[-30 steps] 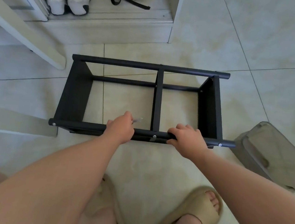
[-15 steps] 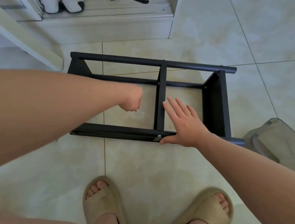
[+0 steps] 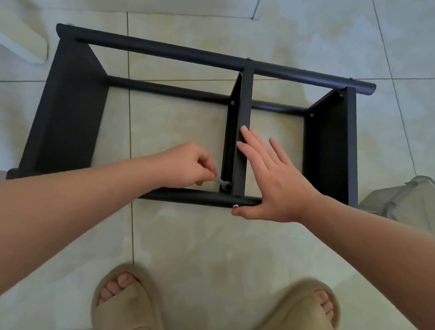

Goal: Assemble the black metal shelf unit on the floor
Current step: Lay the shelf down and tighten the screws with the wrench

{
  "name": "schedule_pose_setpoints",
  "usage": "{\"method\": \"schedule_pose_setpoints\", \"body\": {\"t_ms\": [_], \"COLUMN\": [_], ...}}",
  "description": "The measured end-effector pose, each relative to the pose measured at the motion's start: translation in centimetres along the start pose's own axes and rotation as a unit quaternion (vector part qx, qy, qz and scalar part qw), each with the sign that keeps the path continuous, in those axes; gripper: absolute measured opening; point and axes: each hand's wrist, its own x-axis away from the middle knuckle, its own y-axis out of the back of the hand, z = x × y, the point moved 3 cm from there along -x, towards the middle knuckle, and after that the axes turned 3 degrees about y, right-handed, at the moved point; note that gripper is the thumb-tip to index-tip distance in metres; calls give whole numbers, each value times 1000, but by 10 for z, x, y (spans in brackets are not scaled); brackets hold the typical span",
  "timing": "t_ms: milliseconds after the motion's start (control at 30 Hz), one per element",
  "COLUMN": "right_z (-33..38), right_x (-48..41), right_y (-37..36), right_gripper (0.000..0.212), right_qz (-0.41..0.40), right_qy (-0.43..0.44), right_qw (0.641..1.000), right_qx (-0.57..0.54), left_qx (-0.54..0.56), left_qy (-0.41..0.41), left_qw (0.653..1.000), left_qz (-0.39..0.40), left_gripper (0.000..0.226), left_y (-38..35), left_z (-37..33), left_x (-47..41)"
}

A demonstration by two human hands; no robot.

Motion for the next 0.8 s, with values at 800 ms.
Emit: {"method": "schedule_pose_setpoints", "body": {"t_ms": [800], "right_z": [4], "right_x": [-3], "right_y": [-7], "right_gripper": [123], "right_qz": [7], "right_qy": [21], "right_qw": [997], "right_qx": [72], "left_qx": [255], "left_qy": [93], "left_qw": [961], "left_qz": [52], "left_gripper": [12], "left_y": [-17], "left_z": [-2], "left_x": [-11]}}
